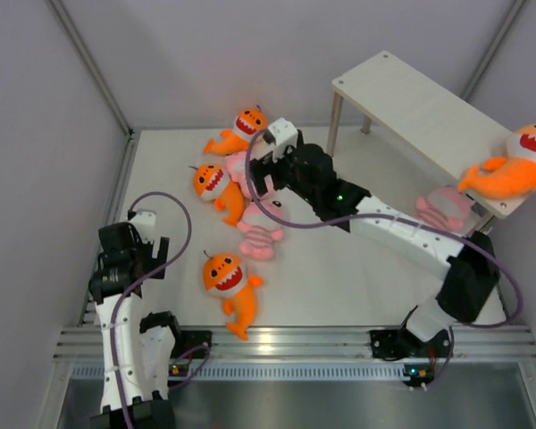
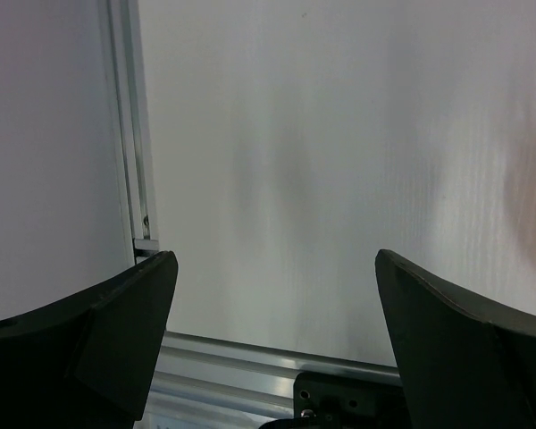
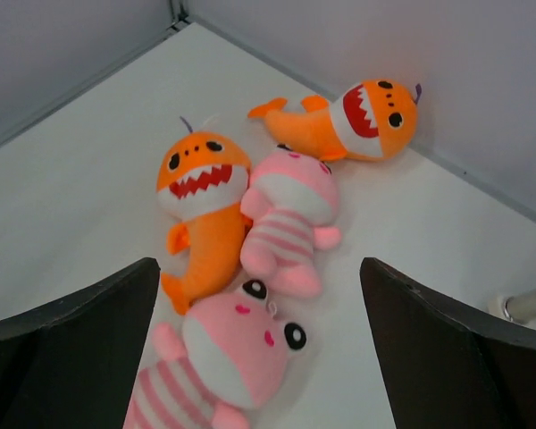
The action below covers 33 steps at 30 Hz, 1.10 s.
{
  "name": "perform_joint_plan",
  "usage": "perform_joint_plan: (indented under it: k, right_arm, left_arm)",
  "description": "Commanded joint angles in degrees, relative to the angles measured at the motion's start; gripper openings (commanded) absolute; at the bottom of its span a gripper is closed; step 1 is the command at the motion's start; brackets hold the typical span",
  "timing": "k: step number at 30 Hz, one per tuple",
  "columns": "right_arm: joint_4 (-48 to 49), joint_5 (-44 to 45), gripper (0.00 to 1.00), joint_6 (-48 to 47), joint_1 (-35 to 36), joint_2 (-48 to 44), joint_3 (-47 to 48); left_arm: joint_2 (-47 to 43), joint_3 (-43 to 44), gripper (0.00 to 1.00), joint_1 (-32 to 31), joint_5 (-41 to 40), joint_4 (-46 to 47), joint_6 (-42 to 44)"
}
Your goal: Place and organize the stuffed toys onto the shelf
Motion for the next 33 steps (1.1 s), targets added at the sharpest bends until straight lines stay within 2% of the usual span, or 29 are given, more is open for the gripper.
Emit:
perform_joint_plan:
  k: [1, 3, 5, 7, 9, 12, 14, 21, 24, 29, 33]
  right_arm:
    - [-7.9, -3.9, 0.94, 0.2, -5.1, 11.9, 13.5]
    - [-10.3, -4.9, 0.92, 0.4, -6.1, 17.3, 19.7]
    - [-8.6, -7.1, 0.92, 0.4, -6.2, 19.2, 19.6]
    - [-7.4, -8.8, 0.92, 0.5, -6.3, 19.8, 18.8]
    - [-7.5, -10.8, 0.92, 0.0, -6.2, 20.5, 17.7]
    - [-7.4, -11.3, 0.91, -1.4, -6.3, 20.1, 15.1]
    - [-7.4, -11.7, 0.92, -1.4, -6.5, 19.9, 13.3]
    - [-8.9, -17.0, 0.9, 0.0, -6.6, 21.0, 12.1]
    - [-7.3, -17.4, 0.9, 0.9, -6.6, 20.0, 9.3]
    - [-7.2, -15.4, 0.9, 2.6, -6.6, 18.7, 6.2]
    - [-8.2, -13.9, 0.9, 3.5, -6.6, 17.5, 4.7]
  left_arm:
    - [1.8, 3.2, 0.99, 0.3, 1.0, -1.2, 1.2]
    - [4.2, 5.2, 0.99, 0.2, 4.5, -1.5, 1.2]
    - [6.7, 7.9, 0.99, 0.2, 11.8, -2.7, 2.0]
    - [11.8, 9.6, 0.99, -1.0, 13.8, -2.5, 2.9]
    - [18.6, 12.8, 0.99, -3.8, 9.6, -2.2, 3.7]
    - [28.8, 17.7, 0.99, -13.3, 0.2, -1.0, 4.4]
    - [35.1, 21.7, 0.99, -17.7, 1.2, 1.9, 5.3]
    - [52.2, 34.0, 0.99, -17.8, 9.2, 11.6, -0.1]
    - [59.3, 39.4, 0.99, -17.8, 11.7, 13.0, -2.1]
    - [70.5, 48.4, 0.99, -17.8, 21.2, 13.2, -3.3]
    - [77.2, 53.0, 0.99, -17.8, 23.5, 13.2, -3.6]
